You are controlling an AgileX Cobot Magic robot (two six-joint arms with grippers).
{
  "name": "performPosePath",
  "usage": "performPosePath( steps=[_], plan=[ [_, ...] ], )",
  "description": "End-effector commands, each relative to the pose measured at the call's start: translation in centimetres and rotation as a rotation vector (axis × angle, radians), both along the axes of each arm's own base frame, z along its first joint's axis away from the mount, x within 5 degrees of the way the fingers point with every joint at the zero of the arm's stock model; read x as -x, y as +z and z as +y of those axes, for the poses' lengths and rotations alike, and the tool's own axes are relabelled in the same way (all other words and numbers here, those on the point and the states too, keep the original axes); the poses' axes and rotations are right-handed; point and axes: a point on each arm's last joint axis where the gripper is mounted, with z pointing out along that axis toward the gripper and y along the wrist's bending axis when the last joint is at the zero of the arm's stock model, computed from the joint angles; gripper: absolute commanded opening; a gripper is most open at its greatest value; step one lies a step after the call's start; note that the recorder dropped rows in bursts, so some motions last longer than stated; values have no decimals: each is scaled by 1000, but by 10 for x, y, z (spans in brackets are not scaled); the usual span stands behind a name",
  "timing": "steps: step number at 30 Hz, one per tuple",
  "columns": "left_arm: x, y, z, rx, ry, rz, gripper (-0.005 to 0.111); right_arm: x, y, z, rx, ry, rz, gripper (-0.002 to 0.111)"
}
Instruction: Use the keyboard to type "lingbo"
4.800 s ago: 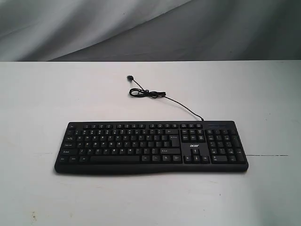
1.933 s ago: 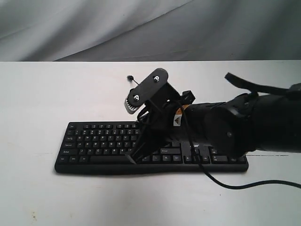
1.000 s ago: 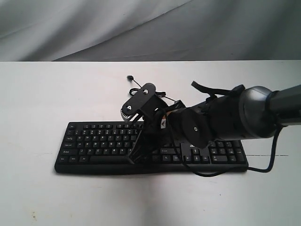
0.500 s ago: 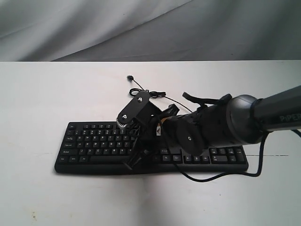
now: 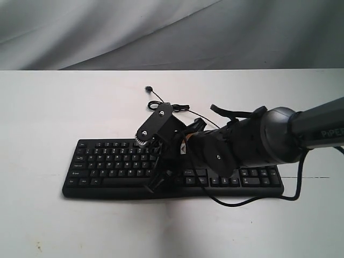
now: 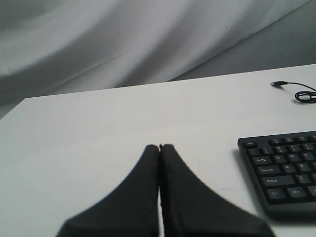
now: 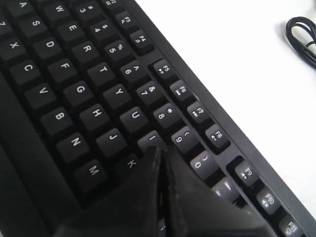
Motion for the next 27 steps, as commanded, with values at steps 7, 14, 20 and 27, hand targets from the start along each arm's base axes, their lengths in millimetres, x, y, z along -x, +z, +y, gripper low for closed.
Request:
performPosePath(
  steps=[7, 14, 20, 27],
  plan=[
    [0, 0, -1, 5, -8, -10, 0, -1, -18, -4, 33, -5, 31, 0],
    [0, 0, -1, 5, -8, -10, 0, -2, -10, -4, 17, -5, 12, 0],
    [0, 0, -1, 5, -8, -10, 0, -5, 6, 0, 2, 13, -26, 0],
    [0, 0, -1, 5, -8, -10, 0, -11, 10, 7, -12, 22, -51, 0]
  ],
)
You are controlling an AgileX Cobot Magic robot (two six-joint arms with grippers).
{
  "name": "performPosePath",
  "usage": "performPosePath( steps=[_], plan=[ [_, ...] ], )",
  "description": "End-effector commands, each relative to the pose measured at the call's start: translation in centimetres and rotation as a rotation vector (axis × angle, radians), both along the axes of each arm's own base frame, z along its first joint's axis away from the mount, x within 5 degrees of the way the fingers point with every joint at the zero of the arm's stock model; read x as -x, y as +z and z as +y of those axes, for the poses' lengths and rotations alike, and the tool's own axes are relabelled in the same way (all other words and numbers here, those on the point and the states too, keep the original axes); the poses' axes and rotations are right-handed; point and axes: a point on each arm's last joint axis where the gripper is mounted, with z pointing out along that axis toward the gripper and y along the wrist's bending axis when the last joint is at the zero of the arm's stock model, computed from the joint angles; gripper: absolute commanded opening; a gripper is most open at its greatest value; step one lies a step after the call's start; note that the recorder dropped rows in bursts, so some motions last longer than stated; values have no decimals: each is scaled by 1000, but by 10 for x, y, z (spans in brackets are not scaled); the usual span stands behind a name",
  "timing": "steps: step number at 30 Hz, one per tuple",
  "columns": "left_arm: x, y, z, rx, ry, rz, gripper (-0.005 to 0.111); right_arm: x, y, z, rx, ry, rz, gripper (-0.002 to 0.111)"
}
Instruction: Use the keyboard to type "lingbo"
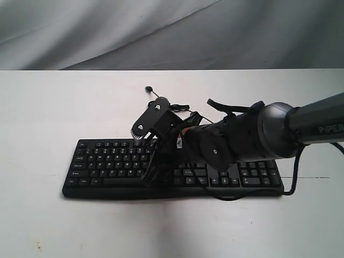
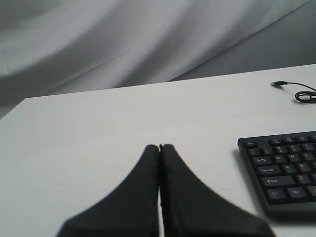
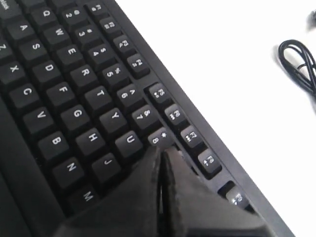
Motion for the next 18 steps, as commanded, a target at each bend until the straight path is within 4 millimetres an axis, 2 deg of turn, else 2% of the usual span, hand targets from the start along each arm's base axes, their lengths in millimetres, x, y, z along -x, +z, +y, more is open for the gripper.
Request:
performPosePath(
  steps=[1, 5, 18],
  plan=[
    [0, 0, -1, 5, -8, -10, 0, -4, -2, 0, 9, 9, -11, 0],
    [0, 0, -1, 5, -8, -10, 0, -5, -13, 6, 21, 17, 3, 0],
    [0, 0, -1, 5, -8, -10, 0, -8, -13, 8, 10, 19, -15, 0]
  ],
)
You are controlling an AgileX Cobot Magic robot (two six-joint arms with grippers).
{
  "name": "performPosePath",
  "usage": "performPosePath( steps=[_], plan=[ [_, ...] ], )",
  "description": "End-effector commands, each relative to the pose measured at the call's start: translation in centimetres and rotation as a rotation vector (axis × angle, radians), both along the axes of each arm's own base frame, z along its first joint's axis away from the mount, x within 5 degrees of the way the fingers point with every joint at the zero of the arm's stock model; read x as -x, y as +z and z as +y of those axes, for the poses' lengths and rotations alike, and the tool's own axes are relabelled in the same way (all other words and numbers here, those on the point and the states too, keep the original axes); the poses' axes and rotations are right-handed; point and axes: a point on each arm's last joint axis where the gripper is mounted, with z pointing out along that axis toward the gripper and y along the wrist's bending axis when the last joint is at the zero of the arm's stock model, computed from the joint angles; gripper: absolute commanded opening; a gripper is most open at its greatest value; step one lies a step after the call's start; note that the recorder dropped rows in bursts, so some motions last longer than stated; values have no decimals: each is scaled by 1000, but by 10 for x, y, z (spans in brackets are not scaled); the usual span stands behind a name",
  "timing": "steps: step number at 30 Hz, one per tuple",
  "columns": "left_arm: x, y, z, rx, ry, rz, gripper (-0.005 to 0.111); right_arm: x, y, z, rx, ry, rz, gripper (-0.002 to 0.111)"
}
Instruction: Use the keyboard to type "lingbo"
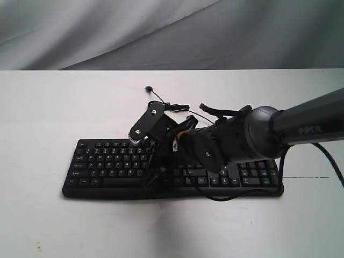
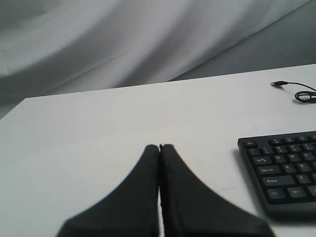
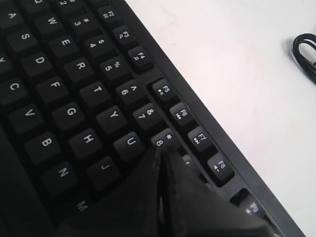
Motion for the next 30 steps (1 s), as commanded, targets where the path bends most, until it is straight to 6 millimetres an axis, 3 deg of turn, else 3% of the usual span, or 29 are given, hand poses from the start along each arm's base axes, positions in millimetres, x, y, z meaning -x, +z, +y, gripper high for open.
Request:
performPosePath(
  steps=[1, 30],
  plan=[
    [0, 0, -1, 5, -8, -10, 0, -2, 3, 4, -16, 13, -35, 0],
    [0, 0, -1, 5, -8, -10, 0, -2, -2, 13, -7, 32, -25, 0]
  ],
)
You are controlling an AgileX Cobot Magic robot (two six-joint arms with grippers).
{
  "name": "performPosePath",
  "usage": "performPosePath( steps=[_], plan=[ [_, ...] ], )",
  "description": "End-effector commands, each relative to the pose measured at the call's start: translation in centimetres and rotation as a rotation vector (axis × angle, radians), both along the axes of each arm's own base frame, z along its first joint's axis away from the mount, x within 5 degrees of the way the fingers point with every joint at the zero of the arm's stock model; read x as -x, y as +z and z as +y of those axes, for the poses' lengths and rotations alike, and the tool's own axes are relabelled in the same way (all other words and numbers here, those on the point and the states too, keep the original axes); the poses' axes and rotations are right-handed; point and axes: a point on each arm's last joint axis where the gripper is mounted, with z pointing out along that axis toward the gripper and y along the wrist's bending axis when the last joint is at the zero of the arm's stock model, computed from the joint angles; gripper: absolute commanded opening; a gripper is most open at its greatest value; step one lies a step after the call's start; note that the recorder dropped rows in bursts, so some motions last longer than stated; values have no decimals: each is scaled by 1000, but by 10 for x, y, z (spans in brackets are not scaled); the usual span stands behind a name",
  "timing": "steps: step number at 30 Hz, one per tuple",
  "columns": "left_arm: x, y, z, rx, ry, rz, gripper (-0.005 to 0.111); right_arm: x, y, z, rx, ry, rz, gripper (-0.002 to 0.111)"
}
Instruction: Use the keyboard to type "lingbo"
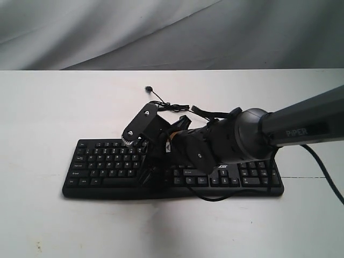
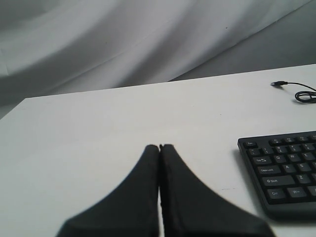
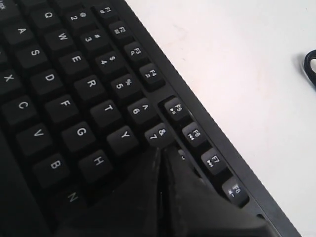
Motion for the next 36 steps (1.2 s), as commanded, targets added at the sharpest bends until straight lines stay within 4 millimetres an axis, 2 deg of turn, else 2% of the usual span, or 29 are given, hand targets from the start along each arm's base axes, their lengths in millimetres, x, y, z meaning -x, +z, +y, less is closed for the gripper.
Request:
performPosePath(
  steps=[1, 25, 36],
  plan=[
    [0, 0, -1, 5, -8, -10, 0, 0, 1, 2, 6, 14, -7, 0],
    [0, 0, -1, 5, -8, -10, 0, -3, 1, -5, 35, 14, 7, 0],
    [0, 0, -1, 5, -8, -10, 0, -1, -6, -6, 62, 15, 39, 0]
  ],
)
